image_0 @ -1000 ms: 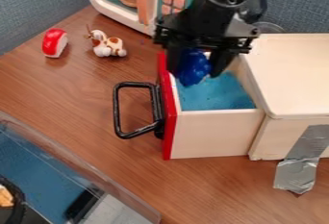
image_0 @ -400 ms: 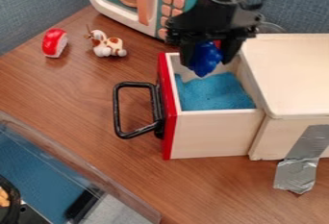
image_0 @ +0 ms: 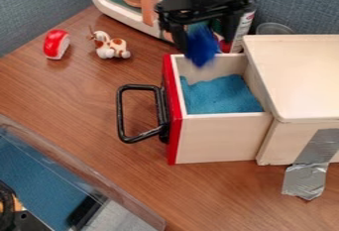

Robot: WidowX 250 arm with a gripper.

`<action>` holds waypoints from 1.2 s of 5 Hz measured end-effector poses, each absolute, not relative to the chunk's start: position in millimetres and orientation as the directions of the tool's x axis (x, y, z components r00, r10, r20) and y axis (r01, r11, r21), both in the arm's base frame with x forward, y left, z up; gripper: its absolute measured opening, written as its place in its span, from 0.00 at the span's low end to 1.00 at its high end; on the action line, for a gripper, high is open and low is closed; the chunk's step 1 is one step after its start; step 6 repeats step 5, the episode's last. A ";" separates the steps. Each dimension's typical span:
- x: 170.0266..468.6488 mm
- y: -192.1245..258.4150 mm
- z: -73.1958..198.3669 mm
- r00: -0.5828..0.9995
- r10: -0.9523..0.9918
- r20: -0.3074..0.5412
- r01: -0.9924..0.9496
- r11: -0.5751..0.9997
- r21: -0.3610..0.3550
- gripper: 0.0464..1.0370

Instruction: Moved the blue object into drawer

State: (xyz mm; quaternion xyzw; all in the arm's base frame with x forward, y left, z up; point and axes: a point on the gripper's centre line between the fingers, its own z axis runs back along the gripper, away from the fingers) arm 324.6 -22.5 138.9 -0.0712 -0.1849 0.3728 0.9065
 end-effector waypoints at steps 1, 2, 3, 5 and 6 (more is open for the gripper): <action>328.8 -27.2 139.6 0.614 0.745 0.261 -0.671 0.667 -0.323 0.97; 331.6 -32.7 139.9 0.552 0.807 0.210 -0.709 0.587 -0.390 0.96; 324.3 -25.2 137.7 0.567 0.791 0.227 -0.725 0.611 -0.319 0.96; 235.7 68.8 159.8 0.767 0.597 0.235 -0.595 0.799 -0.088 0.96; 235.7 68.8 159.8 0.767 0.597 0.235 -0.595 0.799 -0.088 0.96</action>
